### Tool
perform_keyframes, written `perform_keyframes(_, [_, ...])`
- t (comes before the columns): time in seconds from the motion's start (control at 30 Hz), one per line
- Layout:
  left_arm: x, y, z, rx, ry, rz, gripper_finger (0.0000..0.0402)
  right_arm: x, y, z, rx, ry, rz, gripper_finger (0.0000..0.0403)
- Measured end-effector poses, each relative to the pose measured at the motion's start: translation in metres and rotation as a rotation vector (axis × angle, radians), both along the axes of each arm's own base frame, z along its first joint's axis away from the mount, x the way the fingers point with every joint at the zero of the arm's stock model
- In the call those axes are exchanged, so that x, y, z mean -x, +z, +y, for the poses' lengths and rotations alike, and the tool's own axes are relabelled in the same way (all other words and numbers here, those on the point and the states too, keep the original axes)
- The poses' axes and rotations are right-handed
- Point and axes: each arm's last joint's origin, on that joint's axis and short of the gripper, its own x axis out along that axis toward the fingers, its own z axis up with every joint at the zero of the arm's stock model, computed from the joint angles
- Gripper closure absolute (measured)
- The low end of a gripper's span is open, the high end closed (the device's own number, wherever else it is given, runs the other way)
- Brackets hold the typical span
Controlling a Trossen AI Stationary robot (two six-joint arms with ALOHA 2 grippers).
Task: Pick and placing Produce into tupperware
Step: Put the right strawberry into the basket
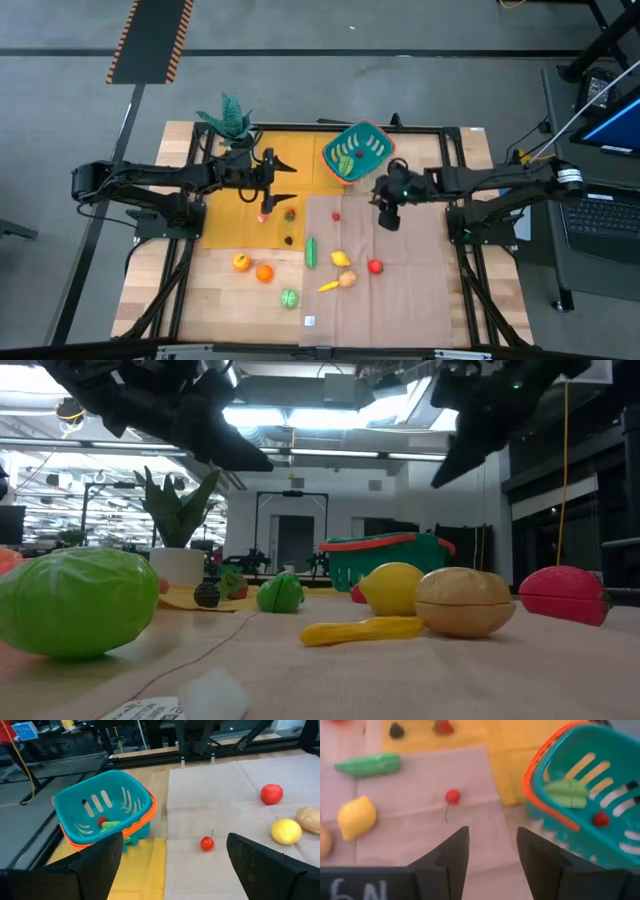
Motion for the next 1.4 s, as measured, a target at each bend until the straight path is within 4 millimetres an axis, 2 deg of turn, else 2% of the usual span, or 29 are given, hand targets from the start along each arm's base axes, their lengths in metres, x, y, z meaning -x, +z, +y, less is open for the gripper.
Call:
perform_keyframes(0.23, [-0.002, 0.0, -0.009, 0.021, -0.026, -0.004, 0.0053, 0.007, -0.004, 0.032, -0.07, 0.023, 0.048, 0.0236])
perform_keyframes(0.43, [-0.004, 0.0, -0.014, 0.025, 0.06, -0.007, 0.0053, 0.015, -0.009, 0.058, -0.136, 0.038, 0.093, 0.0236])
perform_keyframes(0.73, [-0.005, 0.0, -0.023, 0.047, 0.041, -0.01, 0.0053, 0.021, -0.014, 0.087, -0.226, 0.025, 0.111, 0.0236])
perform_keyframes(1.07, [-0.006, 0.0, -0.029, 0.039, 0.053, -0.007, 0.0053, 0.002, -0.026, 0.119, -0.216, -0.019, 0.263, 0.0236])
perform_keyframes(1.4, [-0.007, 0.0, -0.038, 0.039, 0.015, -0.001, 0.0053, -0.011, -0.037, 0.151, -0.272, -0.085, 0.267, 0.0236])
